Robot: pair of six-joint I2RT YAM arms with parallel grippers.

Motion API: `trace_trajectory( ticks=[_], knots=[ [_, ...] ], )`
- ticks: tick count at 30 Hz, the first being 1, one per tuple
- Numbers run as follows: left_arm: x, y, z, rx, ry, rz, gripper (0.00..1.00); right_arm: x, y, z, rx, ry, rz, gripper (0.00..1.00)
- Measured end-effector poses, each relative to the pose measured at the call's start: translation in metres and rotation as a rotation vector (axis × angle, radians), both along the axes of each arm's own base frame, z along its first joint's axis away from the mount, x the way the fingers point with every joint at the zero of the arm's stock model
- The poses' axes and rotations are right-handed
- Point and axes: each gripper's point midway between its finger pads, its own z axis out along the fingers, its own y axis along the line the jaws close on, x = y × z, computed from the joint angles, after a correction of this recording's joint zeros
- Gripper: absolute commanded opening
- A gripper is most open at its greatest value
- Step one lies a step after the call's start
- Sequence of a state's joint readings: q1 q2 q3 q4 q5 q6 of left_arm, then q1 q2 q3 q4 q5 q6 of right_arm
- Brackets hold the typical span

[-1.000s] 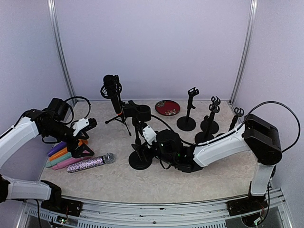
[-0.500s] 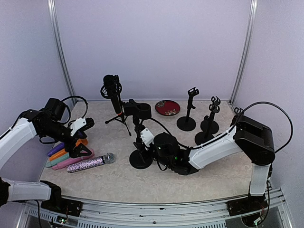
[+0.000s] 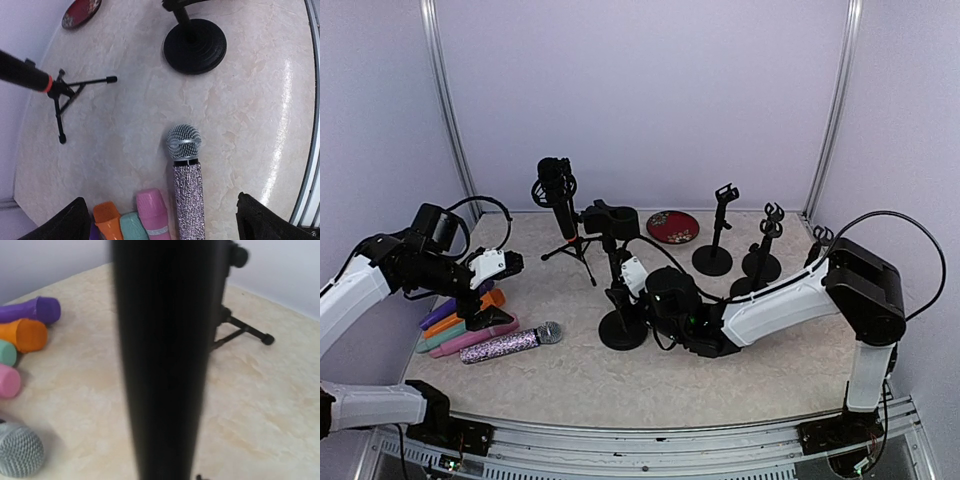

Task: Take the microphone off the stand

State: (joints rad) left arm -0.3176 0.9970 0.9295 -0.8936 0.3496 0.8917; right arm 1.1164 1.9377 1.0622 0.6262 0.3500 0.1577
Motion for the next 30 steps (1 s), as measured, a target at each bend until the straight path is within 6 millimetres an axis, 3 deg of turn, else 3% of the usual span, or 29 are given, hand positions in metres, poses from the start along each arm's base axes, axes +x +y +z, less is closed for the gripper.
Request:
trace_trajectory(
  ticks=[3,8,10,14,19,25,30],
  knots=[
    [-0.005,-0.018,0.021,0.030,-0.160,-0.115,0.99,0.003,-0.005,0.023,0.045,0.046,-0.008,0.00],
    [-0.024,-0.056,0.059,0.062,-0.469,-0.337,0.99,0.008,0.005,0.106,0.218,0.080,0.013,0.00],
    [-0.034,-0.072,0.063,0.088,-0.559,-0.428,0.98,0.004,0.009,0.147,0.311,0.090,0.040,0.00],
    [-0.038,-0.092,0.059,0.164,-0.670,-0.530,0.87,-0.001,0.015,0.198,0.437,0.135,0.081,0.00],
    [-0.025,-0.100,0.061,0.234,-0.774,-0.545,0.78,-0.007,0.021,0.212,0.461,0.209,0.112,0.00],
    [-0.021,-0.106,0.080,0.249,-0.926,-0.545,0.77,-0.012,0.024,0.195,0.416,0.289,0.120,0.00],
    [-0.027,-0.110,0.082,0.257,-0.976,-0.573,0.78,-0.016,0.025,0.186,0.395,0.324,0.125,0.00]
  ],
)
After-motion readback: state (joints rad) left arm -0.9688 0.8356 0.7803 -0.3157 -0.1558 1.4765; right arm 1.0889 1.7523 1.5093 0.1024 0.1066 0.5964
